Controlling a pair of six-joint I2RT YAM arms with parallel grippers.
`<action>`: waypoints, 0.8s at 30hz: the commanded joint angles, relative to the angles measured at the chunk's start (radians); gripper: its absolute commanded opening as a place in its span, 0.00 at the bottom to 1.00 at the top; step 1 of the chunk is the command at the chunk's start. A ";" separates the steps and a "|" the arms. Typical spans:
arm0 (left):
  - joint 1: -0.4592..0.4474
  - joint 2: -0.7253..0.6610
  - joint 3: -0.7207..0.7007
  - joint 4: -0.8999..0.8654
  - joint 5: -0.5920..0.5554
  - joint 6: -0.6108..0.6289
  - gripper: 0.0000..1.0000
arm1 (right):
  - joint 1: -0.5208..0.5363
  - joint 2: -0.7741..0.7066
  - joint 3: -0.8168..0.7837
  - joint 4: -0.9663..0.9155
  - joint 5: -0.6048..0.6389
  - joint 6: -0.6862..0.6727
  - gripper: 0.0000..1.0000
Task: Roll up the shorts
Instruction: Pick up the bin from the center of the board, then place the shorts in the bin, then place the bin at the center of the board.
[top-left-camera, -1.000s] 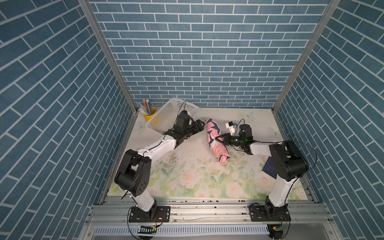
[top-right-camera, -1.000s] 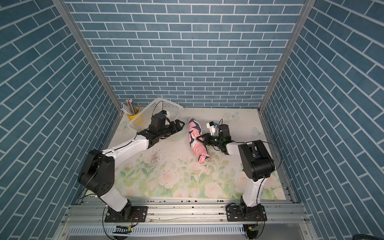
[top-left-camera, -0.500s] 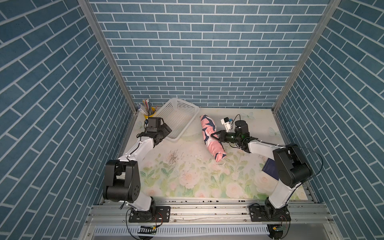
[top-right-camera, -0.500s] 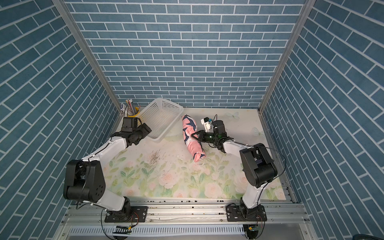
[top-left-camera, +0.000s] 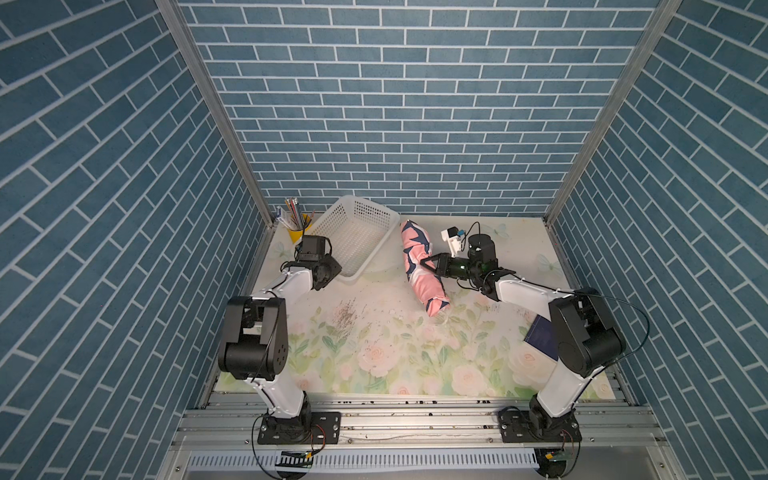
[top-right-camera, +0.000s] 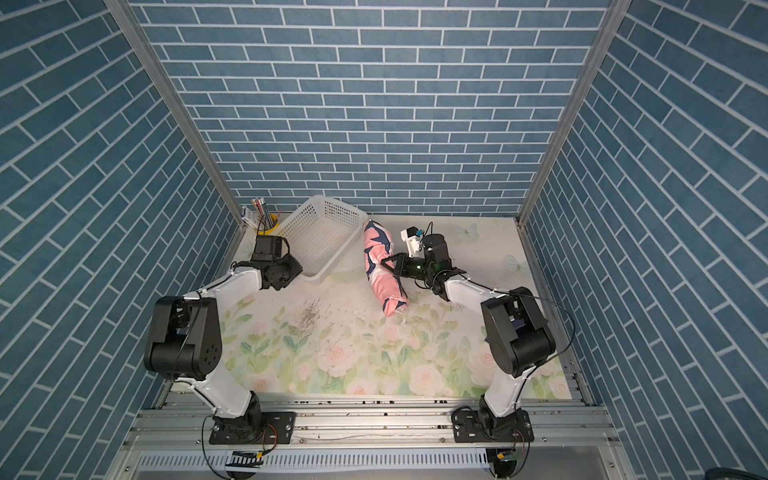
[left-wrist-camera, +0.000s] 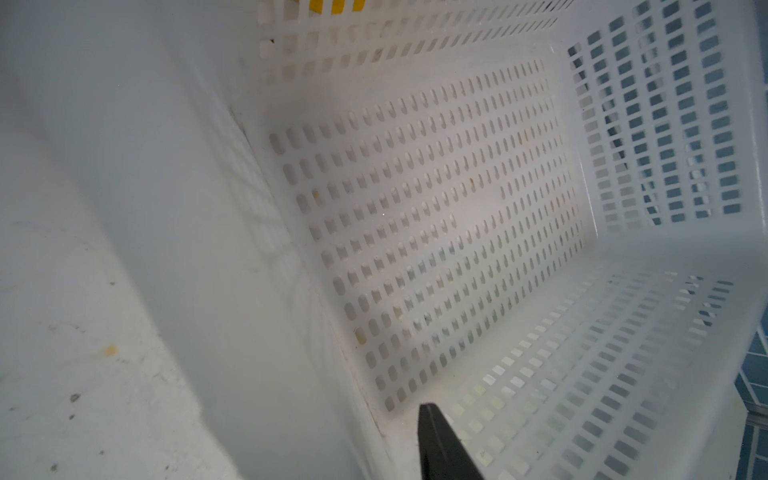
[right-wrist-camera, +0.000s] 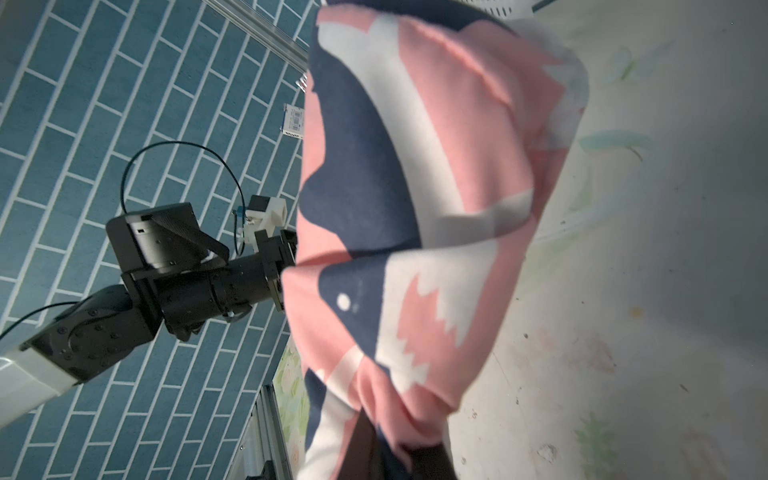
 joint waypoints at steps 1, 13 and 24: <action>-0.016 -0.048 -0.046 0.001 0.036 0.004 0.30 | 0.028 0.007 0.076 0.081 0.058 0.048 0.00; -0.169 -0.122 -0.102 0.027 0.073 -0.117 0.23 | 0.122 0.172 0.310 0.095 0.290 0.223 0.00; -0.187 0.005 0.056 -0.192 0.007 0.202 0.02 | 0.129 0.256 0.689 -0.439 0.366 -0.526 0.00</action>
